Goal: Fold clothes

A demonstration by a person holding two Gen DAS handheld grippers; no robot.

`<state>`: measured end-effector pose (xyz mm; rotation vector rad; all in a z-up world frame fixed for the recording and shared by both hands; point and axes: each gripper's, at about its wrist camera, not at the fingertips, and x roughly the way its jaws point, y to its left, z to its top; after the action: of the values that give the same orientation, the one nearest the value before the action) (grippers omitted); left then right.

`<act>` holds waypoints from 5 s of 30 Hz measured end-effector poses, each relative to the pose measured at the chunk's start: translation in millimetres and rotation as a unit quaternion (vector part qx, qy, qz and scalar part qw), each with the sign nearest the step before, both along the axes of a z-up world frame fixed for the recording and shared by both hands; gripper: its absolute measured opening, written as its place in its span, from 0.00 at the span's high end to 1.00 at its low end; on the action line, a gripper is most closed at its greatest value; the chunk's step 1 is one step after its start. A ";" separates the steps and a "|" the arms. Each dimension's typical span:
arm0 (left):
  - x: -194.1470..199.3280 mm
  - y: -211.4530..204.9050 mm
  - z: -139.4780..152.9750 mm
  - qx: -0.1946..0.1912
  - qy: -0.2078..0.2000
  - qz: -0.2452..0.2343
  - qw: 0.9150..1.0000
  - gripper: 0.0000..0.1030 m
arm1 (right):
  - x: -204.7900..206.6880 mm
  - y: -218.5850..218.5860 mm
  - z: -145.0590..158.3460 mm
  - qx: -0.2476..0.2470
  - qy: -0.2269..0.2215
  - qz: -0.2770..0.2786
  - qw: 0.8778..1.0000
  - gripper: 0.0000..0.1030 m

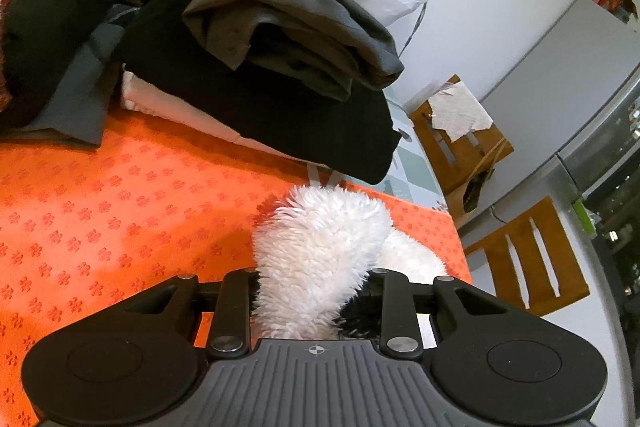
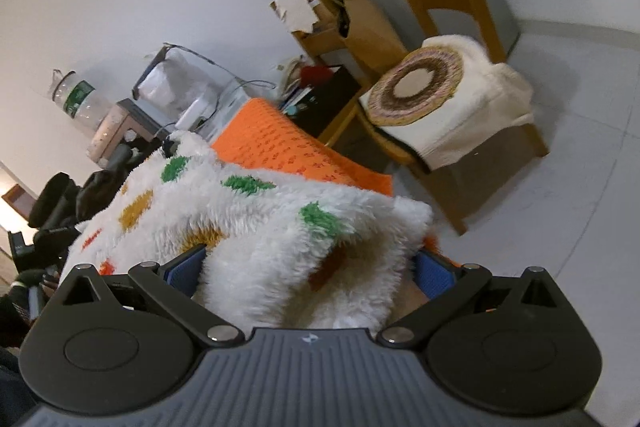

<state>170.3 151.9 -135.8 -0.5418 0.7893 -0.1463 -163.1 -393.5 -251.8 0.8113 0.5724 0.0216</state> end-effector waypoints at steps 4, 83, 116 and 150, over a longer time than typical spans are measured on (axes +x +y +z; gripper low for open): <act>0.3 2.1 -3.5 -0.008 0.006 0.008 1.000 0.66 | 17.7 7.3 8.8 -0.010 -0.003 0.016 1.000 0.01; -178.1 224.2 -32.9 -0.107 0.029 0.241 0.964 0.24 | 230.9 148.2 124.2 -0.140 0.061 0.232 0.961 0.81; -132.4 166.1 57.6 0.076 -0.099 0.144 0.982 0.40 | 195.2 141.0 162.3 -0.313 0.044 0.151 0.937 0.30; -118.1 38.3 41.0 0.109 -0.051 0.032 0.992 0.28 | 286.4 104.0 152.2 -0.130 0.006 0.270 0.954 0.41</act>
<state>52.2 190.2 -94.8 -0.3482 0.6770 -0.0282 123.3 -289.5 -99.6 0.3804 0.7777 0.4343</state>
